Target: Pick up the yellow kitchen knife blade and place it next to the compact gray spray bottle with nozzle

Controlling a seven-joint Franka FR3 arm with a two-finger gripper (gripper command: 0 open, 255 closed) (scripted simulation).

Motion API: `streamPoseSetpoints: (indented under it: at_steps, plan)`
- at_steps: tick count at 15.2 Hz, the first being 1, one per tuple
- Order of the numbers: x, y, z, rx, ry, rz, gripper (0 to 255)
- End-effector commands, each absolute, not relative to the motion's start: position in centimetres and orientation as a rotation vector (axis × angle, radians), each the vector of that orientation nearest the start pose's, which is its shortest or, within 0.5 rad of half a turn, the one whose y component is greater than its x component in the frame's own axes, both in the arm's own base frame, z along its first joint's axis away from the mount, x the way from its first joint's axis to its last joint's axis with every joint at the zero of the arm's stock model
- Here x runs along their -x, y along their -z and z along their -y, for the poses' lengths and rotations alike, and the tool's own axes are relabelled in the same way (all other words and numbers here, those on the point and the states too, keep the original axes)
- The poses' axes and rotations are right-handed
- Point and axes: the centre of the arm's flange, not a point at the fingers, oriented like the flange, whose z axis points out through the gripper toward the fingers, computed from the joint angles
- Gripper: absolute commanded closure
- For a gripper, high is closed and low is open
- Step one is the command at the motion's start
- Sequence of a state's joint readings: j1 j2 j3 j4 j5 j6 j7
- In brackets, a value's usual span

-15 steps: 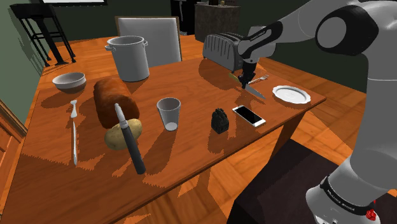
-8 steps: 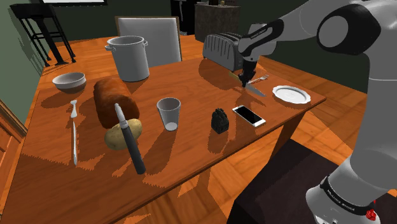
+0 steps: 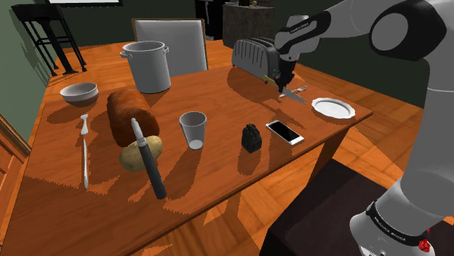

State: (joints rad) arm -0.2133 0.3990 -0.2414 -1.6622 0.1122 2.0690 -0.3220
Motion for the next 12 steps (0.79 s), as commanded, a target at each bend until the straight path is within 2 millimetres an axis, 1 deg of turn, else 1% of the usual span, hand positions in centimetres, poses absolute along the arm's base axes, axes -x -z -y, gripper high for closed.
streamPoseSetpoints:
  at_steps: [1,12]
  plan:
    - [-60.7,-39.4,27.2,3.133,0.033,-0.261,255]
    - [-60.7,-45.2,27.2,3.133,0.033,-0.261,255]
